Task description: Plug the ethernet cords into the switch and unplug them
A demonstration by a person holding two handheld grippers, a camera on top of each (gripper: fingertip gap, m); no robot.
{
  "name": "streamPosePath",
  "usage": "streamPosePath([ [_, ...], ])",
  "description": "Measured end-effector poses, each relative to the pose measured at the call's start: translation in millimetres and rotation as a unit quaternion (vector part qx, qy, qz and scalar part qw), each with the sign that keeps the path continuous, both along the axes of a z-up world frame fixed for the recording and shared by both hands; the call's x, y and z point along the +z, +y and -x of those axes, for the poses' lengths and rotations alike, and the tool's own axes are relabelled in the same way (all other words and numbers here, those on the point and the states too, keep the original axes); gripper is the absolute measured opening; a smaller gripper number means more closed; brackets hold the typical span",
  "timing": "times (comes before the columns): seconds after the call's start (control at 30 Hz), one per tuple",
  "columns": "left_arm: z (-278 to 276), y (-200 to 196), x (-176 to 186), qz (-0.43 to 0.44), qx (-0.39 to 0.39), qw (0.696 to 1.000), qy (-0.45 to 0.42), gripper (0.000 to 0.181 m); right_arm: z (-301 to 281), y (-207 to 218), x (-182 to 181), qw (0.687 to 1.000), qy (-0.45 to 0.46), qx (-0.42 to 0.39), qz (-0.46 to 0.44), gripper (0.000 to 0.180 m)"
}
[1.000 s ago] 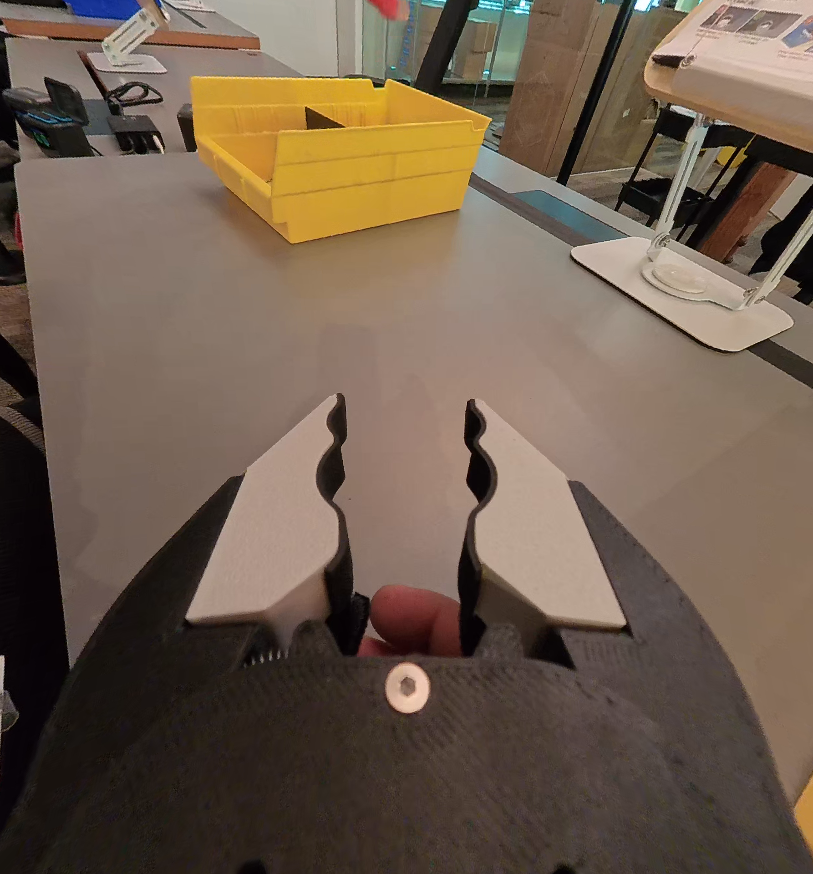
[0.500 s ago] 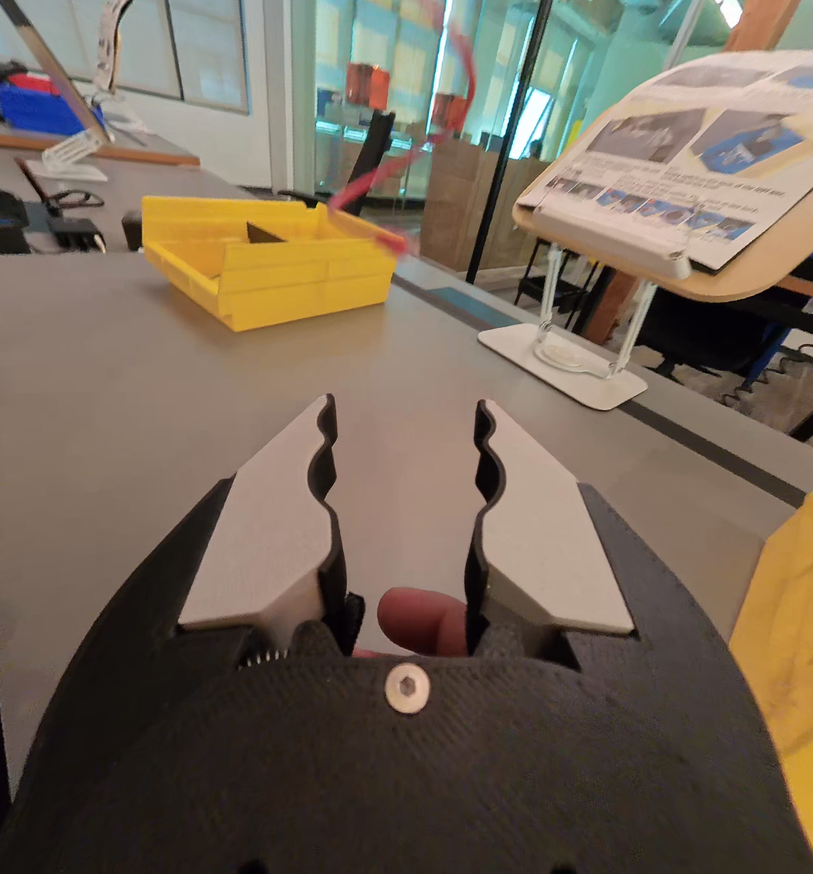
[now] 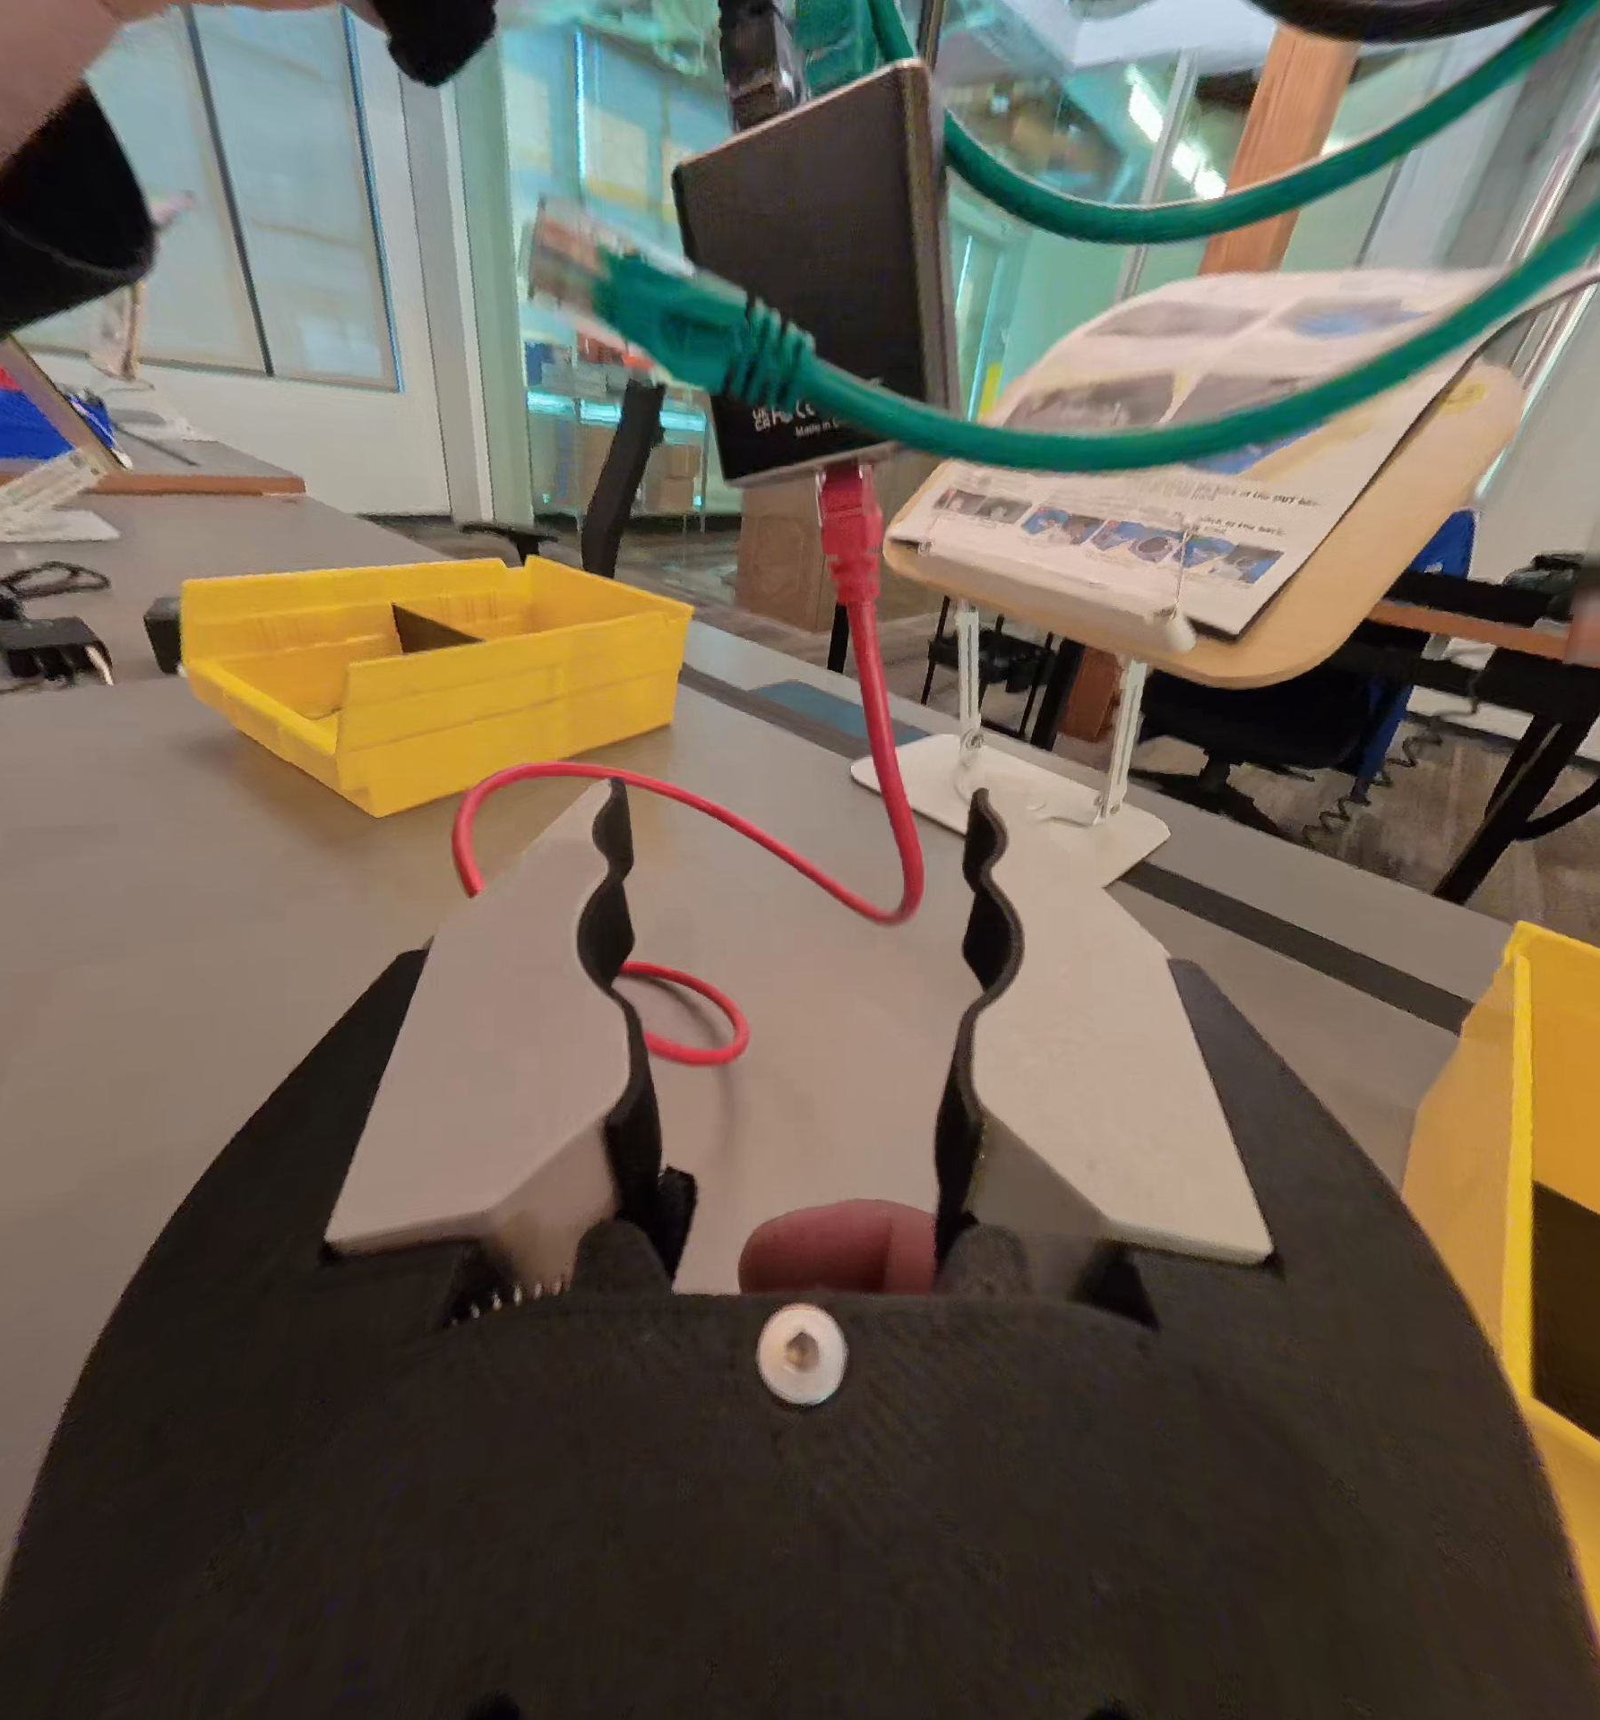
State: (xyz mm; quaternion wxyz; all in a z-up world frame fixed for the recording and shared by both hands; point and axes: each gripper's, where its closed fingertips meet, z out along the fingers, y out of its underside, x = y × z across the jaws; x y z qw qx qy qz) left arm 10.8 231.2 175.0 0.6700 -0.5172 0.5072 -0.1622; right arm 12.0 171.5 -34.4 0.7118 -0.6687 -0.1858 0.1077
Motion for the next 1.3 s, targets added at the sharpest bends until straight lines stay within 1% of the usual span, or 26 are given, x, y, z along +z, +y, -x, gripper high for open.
streamPosePath([
  [0.13, -12, -1, -29, 0.066, -0.026, 0.997, -0.011, 0.005, 3, 33, -16, 0.999, -0.017, -0.017, 0.04, 0.07],
  [0.17, -14, 0, -34, 0.078, -0.03, 0.996, -0.013, 0.005, 4, 41, -17, 0.999, -0.014, -0.019, 0.042, 0.067],
  [0.2, -14, 1, -39, 0.088, -0.031, 0.995, -0.016, 0.005, 4, 49, -20, 0.999, -0.007, -0.022, 0.047, 0.054],
  [0.27, -13, 7, -49, 0.114, -0.033, 0.993, -0.018, 0.005, 2, 64, -27, 0.998, -0.001, -0.028, 0.063, 0.035],
  [0.3, -10, 11, -54, 0.127, -0.031, 0.991, -0.023, 0.005, 3, 68, -31, 0.998, -0.006, -0.019, 0.067, 0.01],
  [0.33, -6, 17, -58, 0.141, -0.027, 0.989, -0.028, 0.005, 5, 70, -34, 0.997, -0.011, -0.003, 0.07, 0.0],
  [0.43, 11, 37, -78, 0.189, -0.005, 0.981, -0.046, 0.005, 8, 64, -46, 0.995, -0.036, 0.036, 0.09, 0.0],
  [0.5, 24, 48, -98, 0.218, 0.012, 0.974, -0.053, 0.005, 3, 59, -54, 0.992, -0.06, 0.041, 0.102, 0.0],
  [0.63, 48, 65, -150, 0.257, 0.052, 0.964, -0.045, 0.005, -2, 47, -74, 0.986, -0.088, 0.061, 0.13, 0.0],
  [0.77, 71, 82, -206, 0.343, 0.076, 0.934, -0.065, 0.005, 10, 37, -93, 0.973, -0.137, 0.108, 0.151, 0.0],
  [0.9, 86, 91, -258, 0.403, 0.088, 0.908, -0.068, 0.006, 19, 31, -112, 0.96, -0.154, 0.143, 0.187, 0.0],
  [0.97, 91, 92, -277, 0.41, 0.098, 0.905, -0.054, 0.007, 21, 30, -117, 0.957, -0.145, 0.152, 0.199, 0.0],
  [1.07, 96, 90, -298, 0.442, 0.09, 0.891, -0.044, 0.011, 23, 27, -124, 0.952, -0.145, 0.163, 0.212, 0.0],
  [1.13, 99, 89, -307, 0.447, 0.087, 0.89, -0.034, 0.014, 25, 26, -127, 0.95, -0.148, 0.17, 0.217, 0.0],
  [1.23, 102, 84, -319, 0.447, 0.078, 0.891, -0.005, 0.028, 26, 25, -131, 0.946, -0.157, 0.173, 0.223, 0.0],
  [1.3, 105, 82, -322, 0.434, 0.078, 0.898, 0.007, 0.038, 26, 25, -133, 0.945, -0.159, 0.172, 0.226, 0.0],
])
